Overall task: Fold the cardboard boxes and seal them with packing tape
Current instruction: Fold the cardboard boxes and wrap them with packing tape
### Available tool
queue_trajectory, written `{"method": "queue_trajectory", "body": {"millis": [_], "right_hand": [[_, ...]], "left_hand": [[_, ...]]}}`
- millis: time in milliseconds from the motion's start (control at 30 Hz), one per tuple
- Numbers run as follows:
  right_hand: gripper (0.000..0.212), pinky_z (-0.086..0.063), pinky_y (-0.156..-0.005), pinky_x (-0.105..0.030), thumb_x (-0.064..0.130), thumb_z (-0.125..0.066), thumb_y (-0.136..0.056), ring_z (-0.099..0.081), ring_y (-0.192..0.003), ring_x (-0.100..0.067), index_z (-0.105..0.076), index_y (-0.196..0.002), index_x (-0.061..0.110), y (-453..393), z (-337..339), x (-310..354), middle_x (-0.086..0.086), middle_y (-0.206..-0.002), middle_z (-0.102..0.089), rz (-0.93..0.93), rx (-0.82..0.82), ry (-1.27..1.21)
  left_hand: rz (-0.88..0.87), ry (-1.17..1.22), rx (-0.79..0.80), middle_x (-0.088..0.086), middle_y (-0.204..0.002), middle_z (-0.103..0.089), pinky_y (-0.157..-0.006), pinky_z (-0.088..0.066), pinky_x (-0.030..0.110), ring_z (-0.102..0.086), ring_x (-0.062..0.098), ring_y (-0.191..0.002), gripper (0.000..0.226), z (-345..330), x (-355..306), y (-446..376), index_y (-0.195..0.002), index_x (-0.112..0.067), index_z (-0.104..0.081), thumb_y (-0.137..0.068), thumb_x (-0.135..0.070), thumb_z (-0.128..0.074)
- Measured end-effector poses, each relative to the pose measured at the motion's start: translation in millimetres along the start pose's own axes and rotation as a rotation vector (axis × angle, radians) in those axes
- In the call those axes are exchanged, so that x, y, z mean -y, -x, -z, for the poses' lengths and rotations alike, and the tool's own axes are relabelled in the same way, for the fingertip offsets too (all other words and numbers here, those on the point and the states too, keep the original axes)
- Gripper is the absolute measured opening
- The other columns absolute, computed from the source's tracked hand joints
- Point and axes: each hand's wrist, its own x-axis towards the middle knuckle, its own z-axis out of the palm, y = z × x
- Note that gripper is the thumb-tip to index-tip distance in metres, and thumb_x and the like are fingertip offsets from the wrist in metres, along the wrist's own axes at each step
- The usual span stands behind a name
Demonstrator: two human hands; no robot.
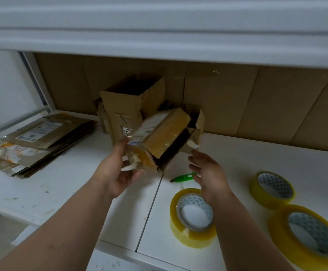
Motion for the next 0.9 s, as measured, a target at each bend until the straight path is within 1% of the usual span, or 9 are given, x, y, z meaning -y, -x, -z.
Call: {"method": "queue_trajectory", "body": {"millis": [100, 233, 367, 433, 533, 600, 700, 833, 900], "right_hand": [[0.037, -0.029, -0.117, -0.053, 0.013, -0.052, -0.099, -0.044, -0.131, -0.043, -0.052, -0.134, 0.025, 6, 0, -1, -0.027, -0.141, -0.045, -0.012, 0.117, -0.006], [0.069, -0.041, -0.104, -0.040, 0.031, -0.065, -0.090, -0.057, -0.122, -0.020, -0.032, -0.151, 0.036, 16, 5, 0, 0.006, -0.130, -0.061, 0.081, 0.279, 0.005], [0.104, -0.051, -0.091, -0.041, 0.034, -0.081, -0.075, -0.062, -0.120, -0.025, -0.014, -0.154, 0.041, 19, 19, 0, -0.005, -0.136, -0.061, 0.126, 0.356, -0.110], [0.111, -0.053, -0.093, -0.042, 0.033, -0.083, -0.070, -0.064, -0.118, -0.025, -0.012, -0.154, 0.043, 22, 31, -1, -0.007, -0.136, -0.061, 0.118, 0.367, -0.182], [0.102, -0.057, -0.088, -0.034, 0.025, -0.079, -0.072, -0.065, -0.116, -0.018, -0.017, -0.150, 0.047, 24, 51, -2, -0.002, -0.140, -0.058, 0.166, 0.354, -0.188], [0.108, -0.053, -0.098, -0.035, 0.026, -0.082, -0.070, -0.059, -0.124, -0.015, -0.016, -0.154, 0.043, 23, 63, -2, -0.001, -0.147, -0.051, 0.198, 0.294, -0.072], [0.105, -0.043, -0.111, -0.041, 0.038, -0.082, -0.073, -0.054, -0.128, -0.013, -0.018, -0.156, 0.038, 18, 78, -2, 0.003, -0.148, -0.049, 0.230, 0.176, 0.146], [0.074, -0.056, -0.089, -0.031, 0.048, -0.070, -0.086, -0.066, -0.102, -0.004, -0.034, -0.151, 0.040, 6, 92, -2, 0.013, -0.126, -0.065, 0.263, 0.022, 0.350], [0.065, -0.051, -0.078, -0.024, 0.046, -0.066, -0.090, -0.064, -0.105, -0.007, -0.040, -0.148, 0.037, -4, 98, -2, 0.011, -0.129, -0.063, 0.272, -0.054, 0.378]], "left_hand": [[0.142, 0.122, 0.120, 0.020, -0.117, -0.063, -0.053, -0.059, 0.030, -0.072, 0.035, -0.079, 0.065, -5, 6, 9, -0.122, -0.019, -0.060, -0.083, -0.072, -0.057], [0.256, 0.126, 0.228, 0.019, -0.107, -0.069, -0.045, -0.055, 0.029, -0.073, 0.035, -0.072, 0.074, -22, 15, 18, -0.121, -0.013, -0.061, -0.084, -0.076, -0.048], [0.294, 0.018, 0.349, 0.017, -0.108, -0.073, -0.054, -0.061, 0.035, -0.075, 0.032, -0.076, 0.072, -46, 24, 25, -0.121, -0.010, -0.064, -0.090, -0.072, -0.043], [0.276, -0.049, 0.334, 0.015, -0.106, -0.074, -0.055, -0.060, 0.033, -0.075, 0.028, -0.075, 0.065, -60, 29, 27, -0.120, -0.015, -0.064, -0.094, -0.069, -0.039], [0.166, -0.199, 0.215, 0.005, -0.084, -0.076, -0.047, -0.053, 0.024, -0.070, 0.019, -0.060, 0.051, -83, 39, 28, -0.111, -0.017, -0.067, -0.100, -0.059, -0.040], [0.109, -0.225, 0.141, 0.005, -0.070, -0.070, -0.041, -0.048, 0.022, -0.058, 0.013, -0.048, 0.039, -98, 45, 24, -0.105, -0.011, -0.068, -0.103, -0.043, -0.046], [0.105, -0.192, 0.092, 0.009, -0.076, -0.063, -0.039, -0.048, 0.021, -0.051, 0.014, -0.054, 0.027, -116, 52, 17, -0.101, -0.008, -0.066, -0.105, -0.024, -0.046], [0.105, -0.155, 0.086, 0.013, -0.082, -0.063, -0.045, -0.050, 0.024, -0.055, 0.019, -0.062, 0.023, -136, 59, 8, -0.100, -0.007, -0.063, -0.105, -0.017, -0.043], [0.117, -0.121, 0.128, 0.016, -0.092, -0.065, -0.058, -0.054, 0.027, -0.058, 0.022, -0.075, 0.021, -145, 63, 4, -0.104, -0.006, -0.062, -0.105, -0.018, -0.045]]}}
